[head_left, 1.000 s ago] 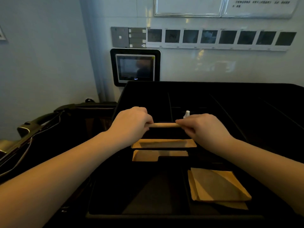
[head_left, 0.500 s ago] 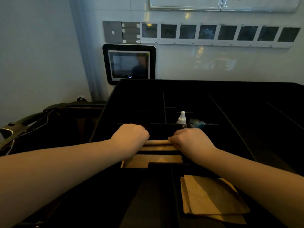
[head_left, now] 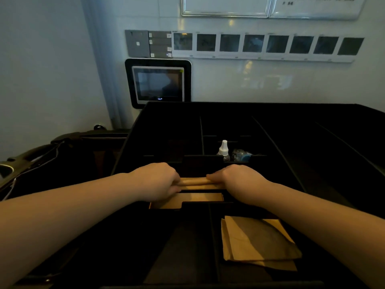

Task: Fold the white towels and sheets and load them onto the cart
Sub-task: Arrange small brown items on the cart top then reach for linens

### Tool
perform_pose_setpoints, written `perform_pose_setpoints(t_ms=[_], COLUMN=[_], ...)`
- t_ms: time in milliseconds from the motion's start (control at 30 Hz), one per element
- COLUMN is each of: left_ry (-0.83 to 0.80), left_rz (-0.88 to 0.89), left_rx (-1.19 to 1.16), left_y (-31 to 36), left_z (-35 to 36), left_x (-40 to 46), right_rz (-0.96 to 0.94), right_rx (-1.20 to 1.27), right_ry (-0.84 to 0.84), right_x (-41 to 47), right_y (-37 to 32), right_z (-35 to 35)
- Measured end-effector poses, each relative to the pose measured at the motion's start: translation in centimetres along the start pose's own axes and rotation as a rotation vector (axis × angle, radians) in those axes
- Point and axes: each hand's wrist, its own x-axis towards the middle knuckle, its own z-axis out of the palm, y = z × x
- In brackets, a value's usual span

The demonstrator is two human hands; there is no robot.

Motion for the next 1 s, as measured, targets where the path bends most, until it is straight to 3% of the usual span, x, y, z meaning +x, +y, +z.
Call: perform_pose_setpoints(t_ms=[267, 567, 1000], left_ry=[0.134, 0.488, 0.682], left_rz=[-0.123, -0.151, -0.292], left_rx=[-0.212, -0.067, -0.077], left_y=[0.1, 2.1, 9.4], left_z=[-0.7, -1.4, 0.8], left_x=[-2.8, -8.0, -14.3], right_rz=[0.091, 0.213, 0.239], right_rx=[0.249, 0.373, 0.572], right_ry=[0.106, 0.361, 0.513], right_x=[-1.9, -5.7, -11.7], right_y=[-0.8, -4.3, -10.3], right_z=[-1.8, -3.1, -3.5])
